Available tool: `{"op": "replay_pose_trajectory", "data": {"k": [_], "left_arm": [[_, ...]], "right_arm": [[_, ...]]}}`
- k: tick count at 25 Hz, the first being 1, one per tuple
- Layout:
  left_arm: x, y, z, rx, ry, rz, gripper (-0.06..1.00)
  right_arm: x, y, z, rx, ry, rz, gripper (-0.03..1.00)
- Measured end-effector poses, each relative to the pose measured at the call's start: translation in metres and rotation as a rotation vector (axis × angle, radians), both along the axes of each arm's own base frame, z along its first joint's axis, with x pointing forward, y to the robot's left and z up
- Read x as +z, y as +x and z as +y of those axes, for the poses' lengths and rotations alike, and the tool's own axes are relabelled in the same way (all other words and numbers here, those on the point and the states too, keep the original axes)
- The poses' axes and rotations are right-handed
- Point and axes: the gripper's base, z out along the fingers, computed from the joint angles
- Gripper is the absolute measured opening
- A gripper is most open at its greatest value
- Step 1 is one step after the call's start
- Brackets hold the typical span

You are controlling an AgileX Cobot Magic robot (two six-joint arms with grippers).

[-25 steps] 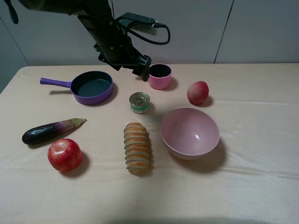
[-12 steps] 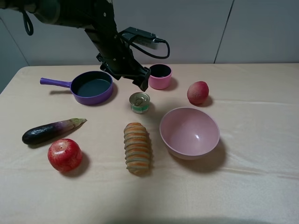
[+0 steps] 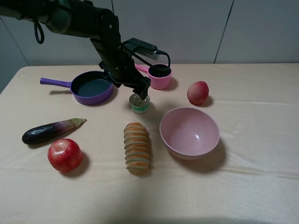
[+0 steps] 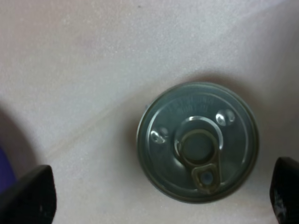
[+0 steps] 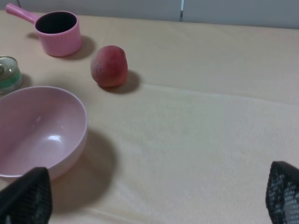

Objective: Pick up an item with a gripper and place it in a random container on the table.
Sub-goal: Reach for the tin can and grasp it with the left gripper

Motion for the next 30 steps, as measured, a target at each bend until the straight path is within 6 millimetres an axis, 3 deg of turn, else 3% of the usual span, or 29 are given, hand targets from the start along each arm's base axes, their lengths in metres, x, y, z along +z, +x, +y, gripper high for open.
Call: {"op": "replay_pose_trajectory", "data": {"k": [8,21,30], "left_arm": [[-0.017,-0.001,-0.003,-0.009,0.024,0.034,0.92],[-0.021,-0.008,-0.014,-0.04,0.031,0.041,0.92],[-0.037,-0.01,-0.024,-0.059,0.027,0.033,0.92]], "right_arm": [[0.0,0.0,0.0,0.0,0.0,0.0,0.69],[0.0,0.0,0.0,0.0,0.0,0.0,0.69],[0.0,0.0,0.0,0.0,0.0,0.0,0.69]]}}
